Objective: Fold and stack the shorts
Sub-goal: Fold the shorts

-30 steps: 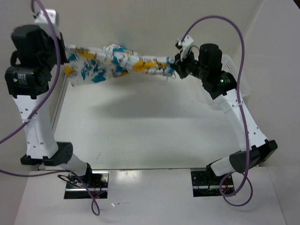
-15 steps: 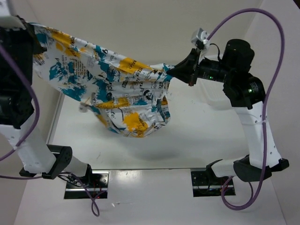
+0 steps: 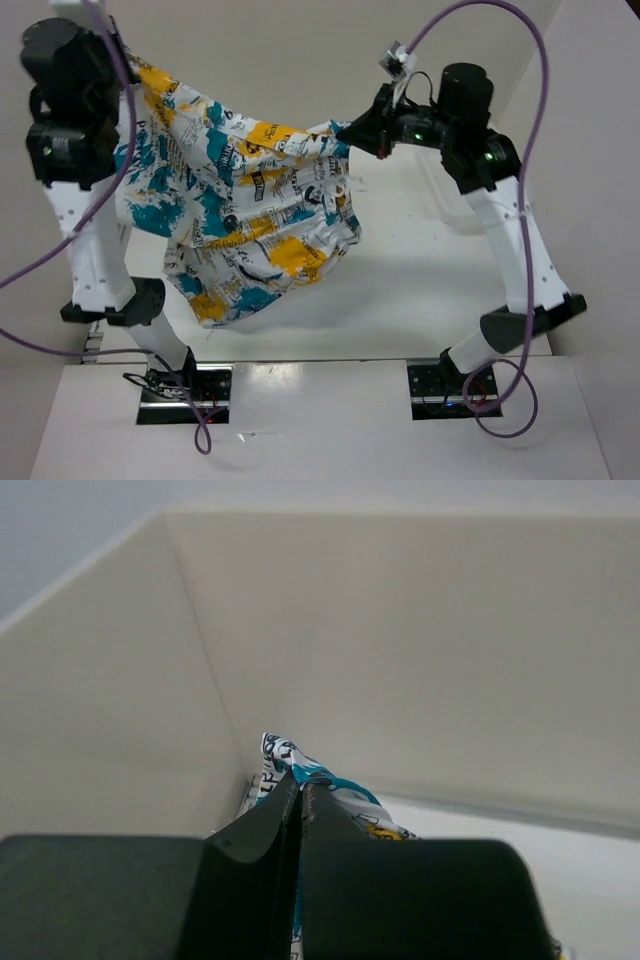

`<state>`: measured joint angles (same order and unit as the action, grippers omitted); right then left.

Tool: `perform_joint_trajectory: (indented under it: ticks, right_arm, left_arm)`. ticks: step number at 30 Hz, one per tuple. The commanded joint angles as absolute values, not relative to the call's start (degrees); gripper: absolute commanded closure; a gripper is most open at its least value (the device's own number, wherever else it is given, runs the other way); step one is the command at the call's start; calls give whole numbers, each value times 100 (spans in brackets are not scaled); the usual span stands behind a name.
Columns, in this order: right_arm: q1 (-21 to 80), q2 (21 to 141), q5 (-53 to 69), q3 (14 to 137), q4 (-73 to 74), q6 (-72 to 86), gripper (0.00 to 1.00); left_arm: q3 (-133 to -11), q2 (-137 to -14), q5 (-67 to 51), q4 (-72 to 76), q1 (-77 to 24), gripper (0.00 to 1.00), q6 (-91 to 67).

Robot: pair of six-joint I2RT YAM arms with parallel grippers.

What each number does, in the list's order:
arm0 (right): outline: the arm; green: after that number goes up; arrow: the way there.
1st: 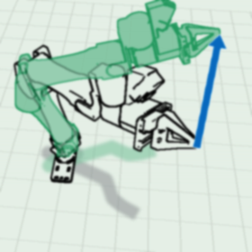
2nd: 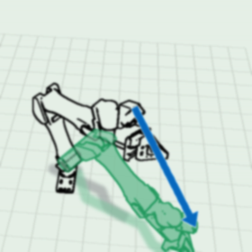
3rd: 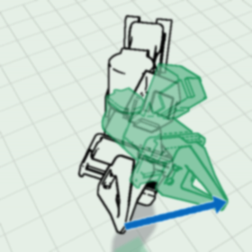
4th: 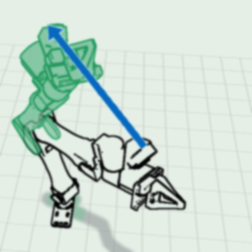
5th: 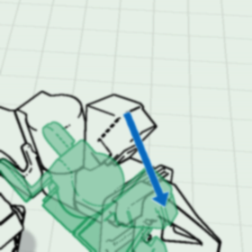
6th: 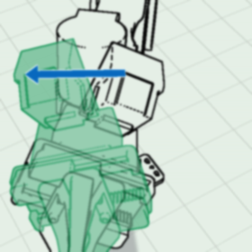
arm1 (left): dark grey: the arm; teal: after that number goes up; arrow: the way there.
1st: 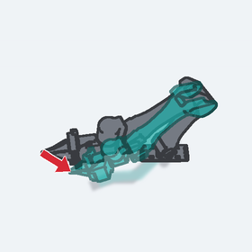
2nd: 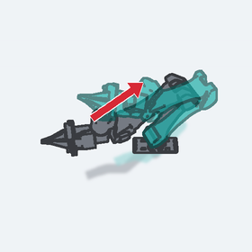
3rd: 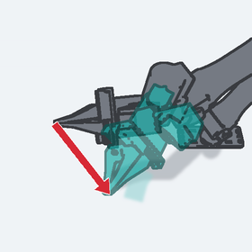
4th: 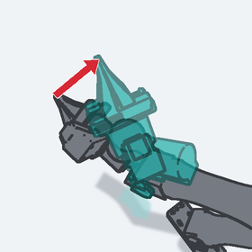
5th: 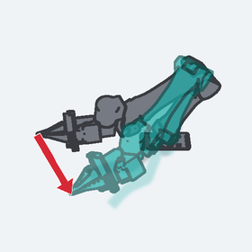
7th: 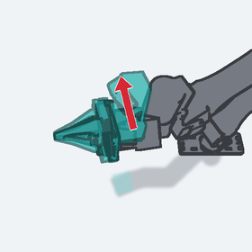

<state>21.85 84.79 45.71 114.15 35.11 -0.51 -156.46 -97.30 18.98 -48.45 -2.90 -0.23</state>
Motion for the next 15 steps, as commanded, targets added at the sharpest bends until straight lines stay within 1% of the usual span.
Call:
perform_joint_trajectory:
  ticks: [1,3,4,5,6,7,10,13,15]
  right_arm:
    - [2145,9365,3825,11898,2962,237,100]
    - [2145,9780,3201,12373,2813,237,100]
    - [2145,10000,2982,12958,2813,237,100]
    - [2145,10385,2640,13260,2760,237,100]
    - [2145,10554,2498,13820,2760,237,100]
    - [2145,10669,2383,14043,2760,237,100]
    - [2145,10740,2312,14370,2760,36,100]
    - [2145,10302,2251,14064,2970,-289,100]
    - [2145,9880,2180,13494,3093,-658,100]
  left_arm:
    - [-15591,-10220,1758,-4667,-255,100,0]
    - [-15906,-10571,1758,-4807,-255,100,0]
    - [-16517,-10965,1758,-4912,-255,100,0]
    - [-16889,-11160,1758,-4913,-255,100,0]
    - [-17241,-11441,1819,-4965,-255,100,0]
    - [-17662,-11513,1889,-4966,-255,100,0]
    - [-17492,-11313,1890,-4913,-255,100,0]
    - [-16876,-10873,1837,-4913,-116,100,0]
    - [-16543,-10618,1749,-4913,-62,100,0]
